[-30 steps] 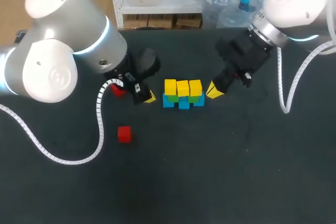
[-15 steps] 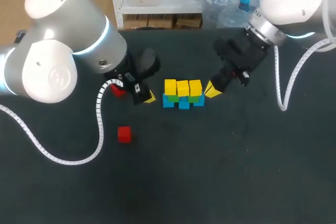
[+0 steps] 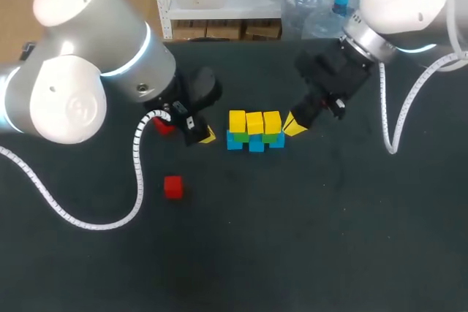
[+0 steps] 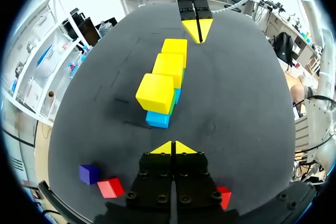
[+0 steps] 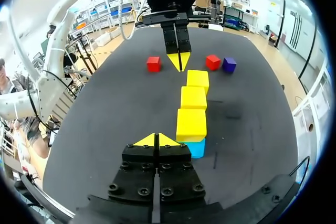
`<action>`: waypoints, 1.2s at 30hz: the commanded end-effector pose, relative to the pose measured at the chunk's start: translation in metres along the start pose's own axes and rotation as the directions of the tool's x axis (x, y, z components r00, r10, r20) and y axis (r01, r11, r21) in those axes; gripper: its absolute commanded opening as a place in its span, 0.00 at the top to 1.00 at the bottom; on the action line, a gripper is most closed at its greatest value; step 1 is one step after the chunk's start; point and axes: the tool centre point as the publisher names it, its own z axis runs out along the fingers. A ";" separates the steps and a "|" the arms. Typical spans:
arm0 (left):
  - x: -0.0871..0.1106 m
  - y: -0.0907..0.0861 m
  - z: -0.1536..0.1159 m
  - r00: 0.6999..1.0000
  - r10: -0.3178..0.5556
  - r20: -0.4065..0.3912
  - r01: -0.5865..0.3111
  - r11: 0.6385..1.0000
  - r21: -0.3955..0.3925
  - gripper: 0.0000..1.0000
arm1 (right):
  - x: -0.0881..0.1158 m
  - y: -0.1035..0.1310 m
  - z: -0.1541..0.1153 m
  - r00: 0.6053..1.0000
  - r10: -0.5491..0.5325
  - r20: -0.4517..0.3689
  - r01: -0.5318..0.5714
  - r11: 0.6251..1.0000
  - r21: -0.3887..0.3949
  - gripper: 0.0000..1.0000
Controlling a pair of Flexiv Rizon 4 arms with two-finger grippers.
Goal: Place the blue cubes, place green cubes on the blue cubes, place the yellow cubes on the green cubes, then place the red cubes on the yellow cubes, and place purple cube on the red cubes.
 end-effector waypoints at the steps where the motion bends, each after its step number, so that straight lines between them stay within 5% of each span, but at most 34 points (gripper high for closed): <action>1: 0.002 0.000 -0.001 1.000 0.001 0.003 -0.001 1.000 0.000 1.00 | 0.000 -0.002 -0.001 1.000 0.002 -0.001 -0.002 1.000 0.000 1.00; 36: 0.001 0.004 0.001 1.000 -0.003 -0.002 0.003 1.000 0.014 1.00 | 0.006 -0.035 0.001 0.999 0.005 -0.032 -0.005 1.000 0.013 1.00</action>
